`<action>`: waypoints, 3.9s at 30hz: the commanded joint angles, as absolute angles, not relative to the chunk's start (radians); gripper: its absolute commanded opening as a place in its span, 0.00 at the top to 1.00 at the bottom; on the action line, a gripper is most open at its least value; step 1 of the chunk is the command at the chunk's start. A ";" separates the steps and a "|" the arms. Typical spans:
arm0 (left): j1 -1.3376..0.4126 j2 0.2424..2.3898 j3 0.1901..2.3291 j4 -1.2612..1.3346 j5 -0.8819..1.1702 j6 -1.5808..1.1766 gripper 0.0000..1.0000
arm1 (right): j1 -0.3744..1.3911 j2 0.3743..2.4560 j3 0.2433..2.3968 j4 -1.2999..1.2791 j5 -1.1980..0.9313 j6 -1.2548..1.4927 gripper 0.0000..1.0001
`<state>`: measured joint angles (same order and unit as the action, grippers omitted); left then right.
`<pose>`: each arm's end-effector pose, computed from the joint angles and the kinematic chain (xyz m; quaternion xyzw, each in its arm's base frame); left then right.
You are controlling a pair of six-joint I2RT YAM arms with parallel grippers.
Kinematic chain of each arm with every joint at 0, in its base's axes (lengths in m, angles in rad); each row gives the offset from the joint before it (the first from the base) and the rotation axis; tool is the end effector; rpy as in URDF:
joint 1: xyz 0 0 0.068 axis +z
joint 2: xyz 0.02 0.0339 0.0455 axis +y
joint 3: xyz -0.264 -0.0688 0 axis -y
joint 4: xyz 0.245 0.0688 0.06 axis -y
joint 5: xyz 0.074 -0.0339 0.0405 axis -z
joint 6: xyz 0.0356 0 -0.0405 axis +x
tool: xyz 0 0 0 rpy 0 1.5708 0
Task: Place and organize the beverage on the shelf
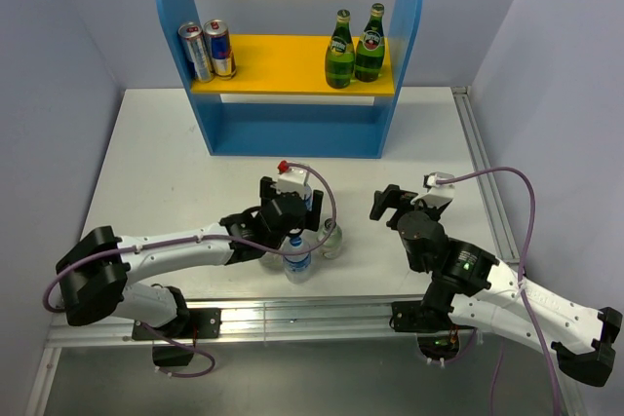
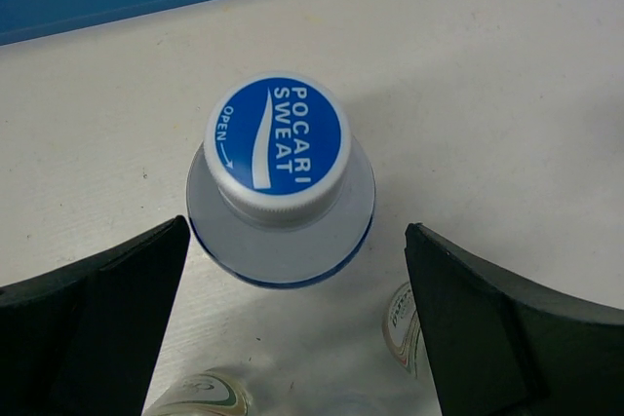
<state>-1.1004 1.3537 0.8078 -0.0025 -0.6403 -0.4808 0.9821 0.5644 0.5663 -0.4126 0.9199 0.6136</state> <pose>0.1509 -0.2499 0.2419 0.1057 0.8354 -0.1370 0.5217 0.0954 0.0919 0.2770 0.1019 0.7814 0.0923 0.6087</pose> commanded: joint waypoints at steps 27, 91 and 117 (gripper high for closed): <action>-0.867 1.243 0.859 0.135 -0.687 -0.371 1.00 | 0.986 0.551 0.574 -0.394 0.940 0.627 0.00; -0.371 1.677 1.094 0.546 -0.574 -0.294 0.01 | 0.985 0.597 0.577 -0.367 0.925 0.612 0.01; -1.065 0.790 0.753 -0.362 -0.715 -0.747 0.01 | 0.986 0.592 0.575 -0.371 0.933 0.618 0.01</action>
<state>-0.9771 0.8234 0.7937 -0.2100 -0.7223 -0.6247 0.9821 0.5865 0.5663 -0.3958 0.8974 0.6060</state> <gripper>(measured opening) 0.993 0.993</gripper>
